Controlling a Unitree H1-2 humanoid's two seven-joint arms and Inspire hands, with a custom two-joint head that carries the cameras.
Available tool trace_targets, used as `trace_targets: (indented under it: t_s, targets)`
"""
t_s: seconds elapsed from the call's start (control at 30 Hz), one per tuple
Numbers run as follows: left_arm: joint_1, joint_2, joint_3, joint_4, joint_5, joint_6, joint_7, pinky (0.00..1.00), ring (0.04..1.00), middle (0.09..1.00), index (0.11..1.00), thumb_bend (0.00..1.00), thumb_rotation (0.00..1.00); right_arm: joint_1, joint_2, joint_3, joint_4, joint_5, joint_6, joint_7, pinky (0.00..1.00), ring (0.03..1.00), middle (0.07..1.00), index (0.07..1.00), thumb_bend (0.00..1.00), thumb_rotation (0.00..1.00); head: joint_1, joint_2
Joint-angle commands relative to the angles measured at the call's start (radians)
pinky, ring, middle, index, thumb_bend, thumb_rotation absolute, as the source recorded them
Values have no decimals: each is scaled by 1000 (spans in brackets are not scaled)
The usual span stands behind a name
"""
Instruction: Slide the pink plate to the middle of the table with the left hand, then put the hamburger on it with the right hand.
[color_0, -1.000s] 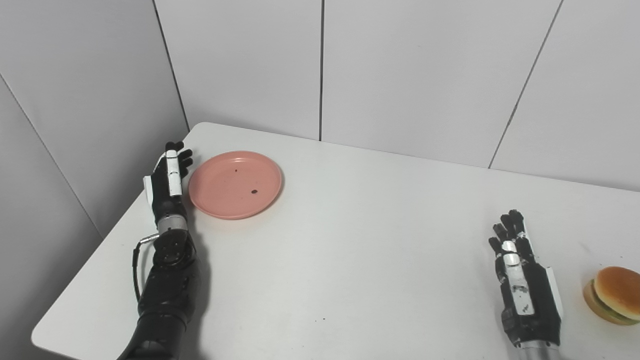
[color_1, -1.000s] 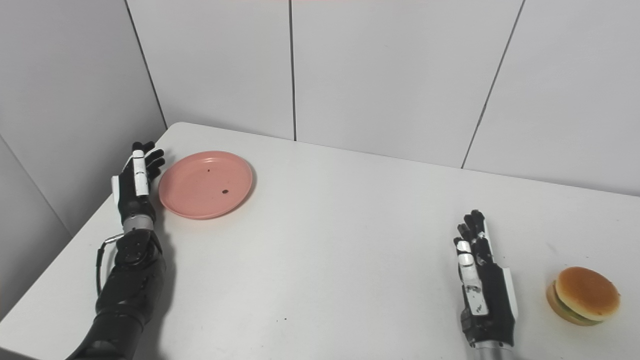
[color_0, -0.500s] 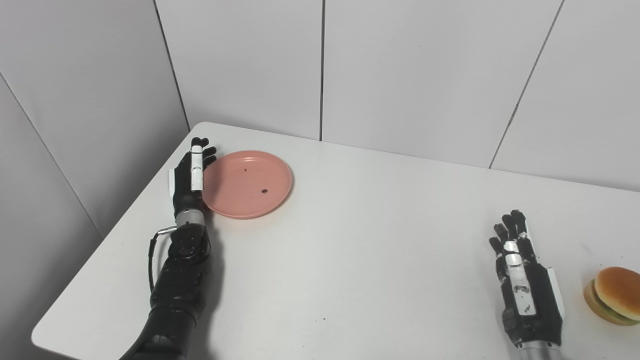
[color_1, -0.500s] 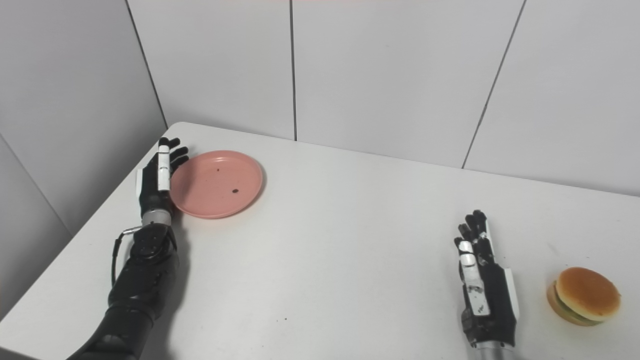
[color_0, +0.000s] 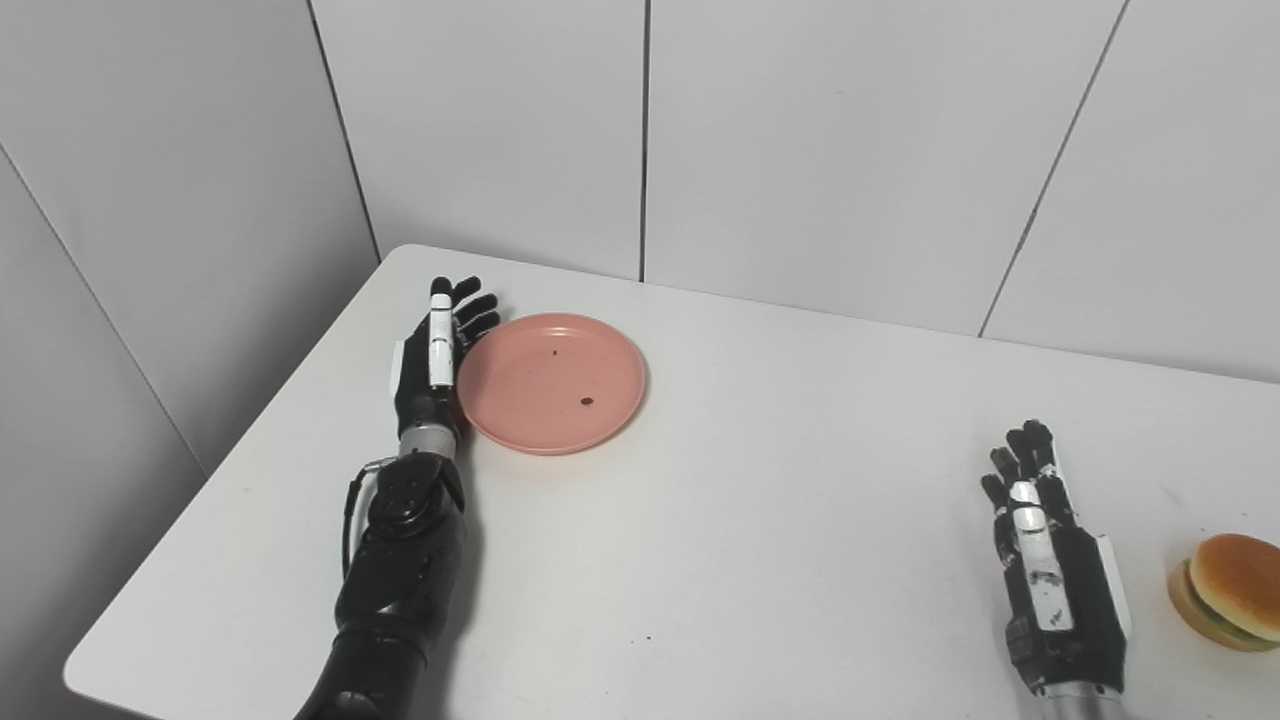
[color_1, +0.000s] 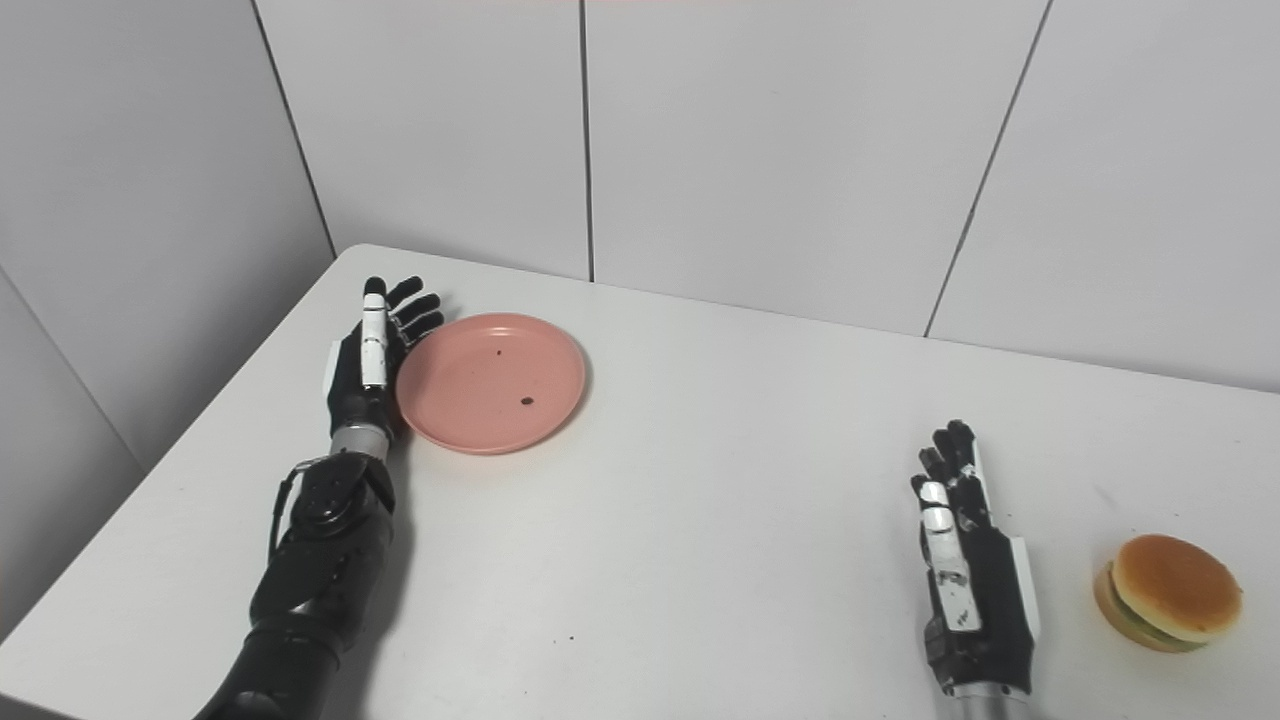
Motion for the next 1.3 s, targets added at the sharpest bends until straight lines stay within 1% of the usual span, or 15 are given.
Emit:
trace_targets:
  t_s: [0.0,0.07,0.23,0.37,0.4,0.47,0.57,0.7,0.8,0.87,1.0,1.07,1.2,1.27]
  targets:
    - [-14,-10,-5,-24,-15,23,-20,779,753,736,728,669,1000,42,-7,-9,19,3,9,-1,1000,1000,999,988,608,772,-3,1]
    - [-10,-28,-9,-45,-21,49,-22,786,754,736,726,662,1000,42,-8,-7,19,-8,1,-3,1000,1000,997,986,599,774,-6,1]
    - [4,-73,-26,-77,-17,75,-20,781,754,737,727,631,1000,33,-10,-4,36,-32,-26,-6,1000,989,999,996,573,784,-18,3]
    - [13,-102,-47,-102,-11,105,-24,787,765,748,738,629,1000,34,-5,-5,27,-34,-13,-7,1000,990,1000,1000,564,774,-28,5]
    - [14,-107,-51,-103,-10,108,-27,795,768,749,739,627,1000,35,-4,-6,25,-34,-7,-9,1000,992,1000,1000,584,770,-28,5]
    - [15,-117,-62,-94,-7,106,-36,811,770,748,738,634,1000,35,2,-8,24,-22,-11,-8,1000,989,1000,998,584,784,-32,6]
    - [21,-136,-75,-85,-5,94,-48,811,775,750,740,635,1000,35,3,-8,15,4,11,4,1000,994,1000,996,580,825,-44,5]
    - [35,-153,-94,-73,-6,75,-74,801,770,745,740,629,1000,33,3,-4,2,13,31,4,1000,1000,1000,1000,545,860,-61,7]
    - [42,-165,-103,-57,-14,57,-106,797,773,754,746,624,1000,29,10,-5,8,5,18,-5,1000,996,1000,997,531,866,-73,8]
    - [46,-178,-108,-61,-9,66,-104,778,757,745,736,630,1000,30,18,-6,3,0,30,-16,1000,992,999,989,551,864,-81,8]
    - [56,-197,-121,-87,-1,102,-102,776,750,740,736,617,1000,27,24,-4,4,-6,27,-25,1000,988,998,990,527,860,-100,10]
    - [59,-201,-130,-92,5,108,-104,784,757,744,742,611,1000,25,25,-4,14,-9,16,-27,1000,982,994,989,520,857,-110,14]
    - [56,-209,-146,-71,13,88,-115,782,762,749,741,620,1000,20,26,-1,19,-16,11,-32,1000,988,999,994,541,852,-127,16]
    - [59,-221,-152,-80,14,102,-114,794,770,754,743,613,1000,17,27,2,16,-19,9,-33,1000,989,1000,998,508,853,-138,17]
